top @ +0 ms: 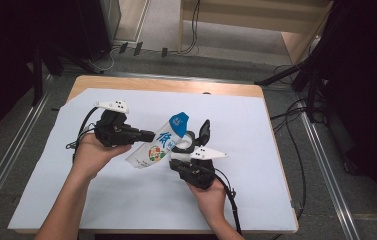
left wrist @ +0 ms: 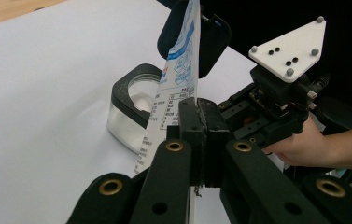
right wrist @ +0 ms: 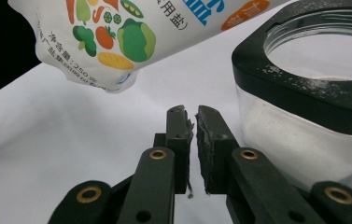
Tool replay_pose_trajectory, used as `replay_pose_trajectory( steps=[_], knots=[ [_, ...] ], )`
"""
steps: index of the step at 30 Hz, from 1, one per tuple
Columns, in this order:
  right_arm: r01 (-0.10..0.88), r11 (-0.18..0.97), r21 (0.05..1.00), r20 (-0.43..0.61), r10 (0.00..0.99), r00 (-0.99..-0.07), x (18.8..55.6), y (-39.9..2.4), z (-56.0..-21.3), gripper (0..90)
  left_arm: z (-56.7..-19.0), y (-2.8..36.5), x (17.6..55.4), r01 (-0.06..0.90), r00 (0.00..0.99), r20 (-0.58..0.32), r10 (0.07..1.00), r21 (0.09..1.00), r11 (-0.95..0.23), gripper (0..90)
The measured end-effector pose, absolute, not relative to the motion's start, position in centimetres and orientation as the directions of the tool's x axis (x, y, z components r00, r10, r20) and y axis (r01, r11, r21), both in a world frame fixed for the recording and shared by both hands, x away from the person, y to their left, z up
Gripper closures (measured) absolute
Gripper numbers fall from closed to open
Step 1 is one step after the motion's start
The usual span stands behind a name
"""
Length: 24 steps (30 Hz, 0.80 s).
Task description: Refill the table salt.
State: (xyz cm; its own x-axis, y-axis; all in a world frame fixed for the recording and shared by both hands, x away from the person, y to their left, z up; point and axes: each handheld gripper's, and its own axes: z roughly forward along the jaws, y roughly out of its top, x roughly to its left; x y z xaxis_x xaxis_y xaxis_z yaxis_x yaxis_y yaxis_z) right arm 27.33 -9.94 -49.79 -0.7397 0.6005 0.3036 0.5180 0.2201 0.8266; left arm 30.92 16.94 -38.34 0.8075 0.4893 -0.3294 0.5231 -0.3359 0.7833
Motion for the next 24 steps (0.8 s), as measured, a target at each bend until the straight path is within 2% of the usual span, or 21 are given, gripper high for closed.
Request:
replay_pose_trajectory(
  steps=[24],
  knots=[
    [0.505, 0.155, 0.849, 0.308, 0.631, -0.712, 28.6, -8.5, -49.1, 83.7, -38.4, 16.1, 30.8, 0.521, 0.818, -0.342, 0.462, 0.782, -0.343, 90.0]
  ],
)
